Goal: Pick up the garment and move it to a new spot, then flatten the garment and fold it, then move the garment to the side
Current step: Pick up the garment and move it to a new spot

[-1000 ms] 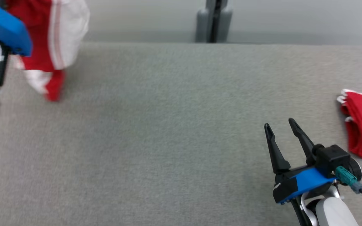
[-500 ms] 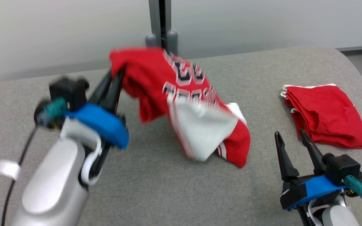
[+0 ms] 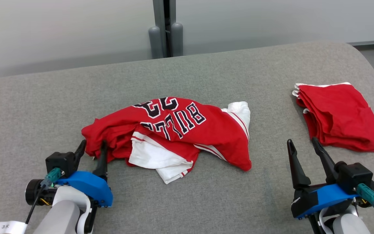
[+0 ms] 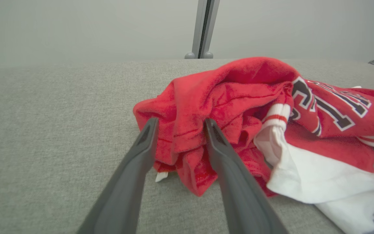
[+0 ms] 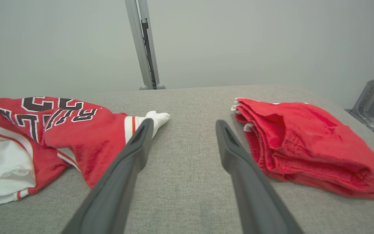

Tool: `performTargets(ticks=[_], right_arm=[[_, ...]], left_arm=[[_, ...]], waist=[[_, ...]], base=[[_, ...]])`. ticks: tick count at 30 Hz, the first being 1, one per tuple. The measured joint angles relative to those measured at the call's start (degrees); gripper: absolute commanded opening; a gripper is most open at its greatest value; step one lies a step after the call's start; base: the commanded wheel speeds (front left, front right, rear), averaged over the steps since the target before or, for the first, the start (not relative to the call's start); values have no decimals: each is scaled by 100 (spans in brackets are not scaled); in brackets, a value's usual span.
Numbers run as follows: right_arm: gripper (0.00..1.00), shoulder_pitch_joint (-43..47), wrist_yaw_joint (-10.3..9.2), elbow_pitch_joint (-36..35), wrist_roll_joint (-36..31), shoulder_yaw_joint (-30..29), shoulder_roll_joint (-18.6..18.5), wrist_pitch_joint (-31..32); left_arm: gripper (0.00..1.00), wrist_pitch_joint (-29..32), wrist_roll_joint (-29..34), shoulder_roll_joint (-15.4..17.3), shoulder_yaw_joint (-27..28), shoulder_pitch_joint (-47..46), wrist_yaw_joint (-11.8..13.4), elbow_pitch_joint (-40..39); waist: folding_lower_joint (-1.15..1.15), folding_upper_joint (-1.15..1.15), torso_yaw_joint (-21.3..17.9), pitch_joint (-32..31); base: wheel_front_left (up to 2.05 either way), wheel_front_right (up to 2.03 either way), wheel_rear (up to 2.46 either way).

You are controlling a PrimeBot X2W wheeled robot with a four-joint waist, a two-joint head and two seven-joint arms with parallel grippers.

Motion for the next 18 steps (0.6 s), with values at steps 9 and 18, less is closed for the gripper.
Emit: performTargets(ticks=[9,18], right_arm=[[100,4,0,169,-56,2,0,-53],[100,261,0,71,-59,41,1,-67]], left_arm=[[100,-313,-33,-175,118,64,-118,-211],[100,-352,110,-282,330,1047,145,-1179]], waist=[[0,0,189,-348],[-1,0,356,-741]], base=[[0,0,0],[0,0,0]])
